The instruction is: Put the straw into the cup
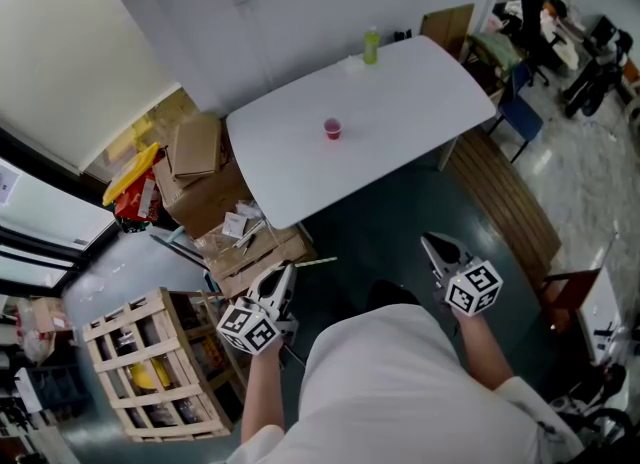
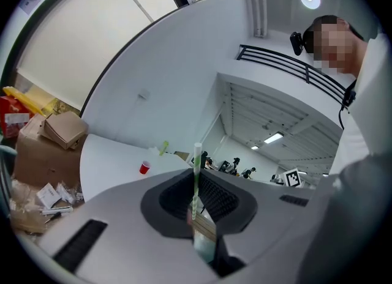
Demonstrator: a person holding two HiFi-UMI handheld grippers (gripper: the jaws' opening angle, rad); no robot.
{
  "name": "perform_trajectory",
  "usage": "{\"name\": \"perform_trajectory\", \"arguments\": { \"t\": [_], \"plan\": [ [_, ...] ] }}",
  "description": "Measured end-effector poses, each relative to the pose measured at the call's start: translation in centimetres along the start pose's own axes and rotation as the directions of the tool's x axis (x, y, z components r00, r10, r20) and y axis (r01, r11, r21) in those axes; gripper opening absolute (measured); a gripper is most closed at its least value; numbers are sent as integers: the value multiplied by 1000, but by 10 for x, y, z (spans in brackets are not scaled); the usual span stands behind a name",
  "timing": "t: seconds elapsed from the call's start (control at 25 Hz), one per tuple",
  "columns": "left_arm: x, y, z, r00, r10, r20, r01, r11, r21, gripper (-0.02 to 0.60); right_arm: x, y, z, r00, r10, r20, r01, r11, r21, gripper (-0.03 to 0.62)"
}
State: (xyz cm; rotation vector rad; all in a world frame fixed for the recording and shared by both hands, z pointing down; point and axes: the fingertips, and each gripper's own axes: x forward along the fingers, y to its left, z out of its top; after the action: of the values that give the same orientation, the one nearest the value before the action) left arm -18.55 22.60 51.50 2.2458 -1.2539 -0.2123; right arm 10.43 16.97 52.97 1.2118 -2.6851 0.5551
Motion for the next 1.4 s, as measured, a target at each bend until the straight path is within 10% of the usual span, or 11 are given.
{"name": "perform_trajectory", "arguments": {
  "t": [1.4],
  "plan": [
    [152, 56, 59, 984, 165, 68, -164, 986, -22, 23, 160, -132, 78, 983, 167, -73, -169, 985, -30, 37]
  ]
}}
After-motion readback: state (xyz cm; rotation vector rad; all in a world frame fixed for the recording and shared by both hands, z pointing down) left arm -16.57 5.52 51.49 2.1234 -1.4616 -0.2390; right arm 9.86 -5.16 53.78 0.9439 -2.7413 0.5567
